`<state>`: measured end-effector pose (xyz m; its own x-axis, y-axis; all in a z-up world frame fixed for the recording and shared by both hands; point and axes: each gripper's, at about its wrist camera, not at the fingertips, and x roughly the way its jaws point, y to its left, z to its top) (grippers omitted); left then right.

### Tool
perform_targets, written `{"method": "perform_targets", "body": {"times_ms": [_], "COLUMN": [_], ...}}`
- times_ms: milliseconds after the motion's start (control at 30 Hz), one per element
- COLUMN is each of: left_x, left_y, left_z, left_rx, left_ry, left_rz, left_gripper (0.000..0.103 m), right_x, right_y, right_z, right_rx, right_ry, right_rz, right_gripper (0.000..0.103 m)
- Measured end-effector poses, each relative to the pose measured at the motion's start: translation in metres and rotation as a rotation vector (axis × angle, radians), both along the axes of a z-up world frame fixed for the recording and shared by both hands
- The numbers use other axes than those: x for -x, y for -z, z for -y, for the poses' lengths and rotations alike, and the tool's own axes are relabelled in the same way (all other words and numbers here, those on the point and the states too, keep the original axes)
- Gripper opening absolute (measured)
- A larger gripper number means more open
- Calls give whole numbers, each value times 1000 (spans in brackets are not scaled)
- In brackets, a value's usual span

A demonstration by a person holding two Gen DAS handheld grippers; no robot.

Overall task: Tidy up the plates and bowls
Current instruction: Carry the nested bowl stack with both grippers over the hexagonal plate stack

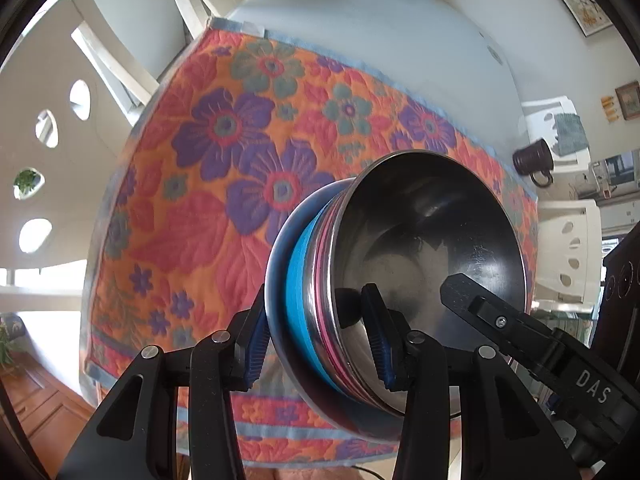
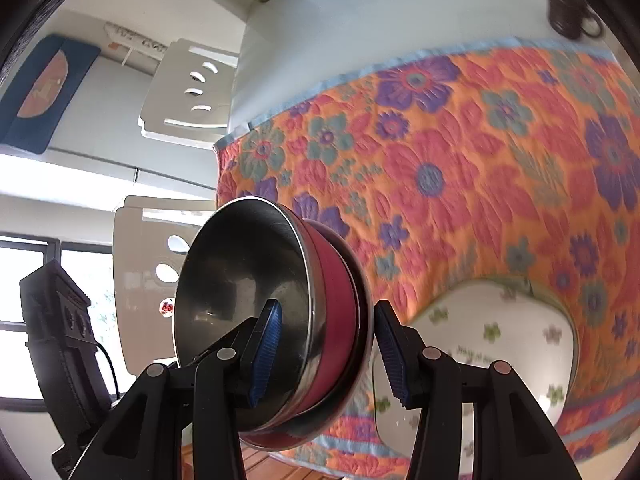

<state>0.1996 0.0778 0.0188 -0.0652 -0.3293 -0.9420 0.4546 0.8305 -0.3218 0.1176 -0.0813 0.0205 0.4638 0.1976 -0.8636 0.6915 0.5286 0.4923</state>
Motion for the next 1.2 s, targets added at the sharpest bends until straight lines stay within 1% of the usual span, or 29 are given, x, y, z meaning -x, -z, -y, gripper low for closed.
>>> {"method": "perform_targets", "body": {"times_ms": [133,300,533,767,833,933,1200], "left_x": [16,34,60,83,87,94,112], "left_y": [3,9,16,20,21,26,38], "left_z": [1,6,13,21,24,28,35], "left_rx": [0,2,30,34,31,15,-1], "left_ry": [26,44,35,35,36,33,34], "left_rz": [-11,-17,-24,-13,-10,-33,-57], "left_gripper": [40,39,39,39,39,39,41], "right_x": [23,44,65,83,87,93,108], "right_y": [1,7,12,19,21,25,36], "right_z": [-6,-2,7,14,17,20,28], "right_rx": [-2,-12,6,19,21,19,6], "right_ry": [21,31,-12,-45,-56,-64,-81], "right_rz": [-8,-15,-21,-26,-29,-40,-66], "right_gripper": [47,47,47,47,47,47,47]}}
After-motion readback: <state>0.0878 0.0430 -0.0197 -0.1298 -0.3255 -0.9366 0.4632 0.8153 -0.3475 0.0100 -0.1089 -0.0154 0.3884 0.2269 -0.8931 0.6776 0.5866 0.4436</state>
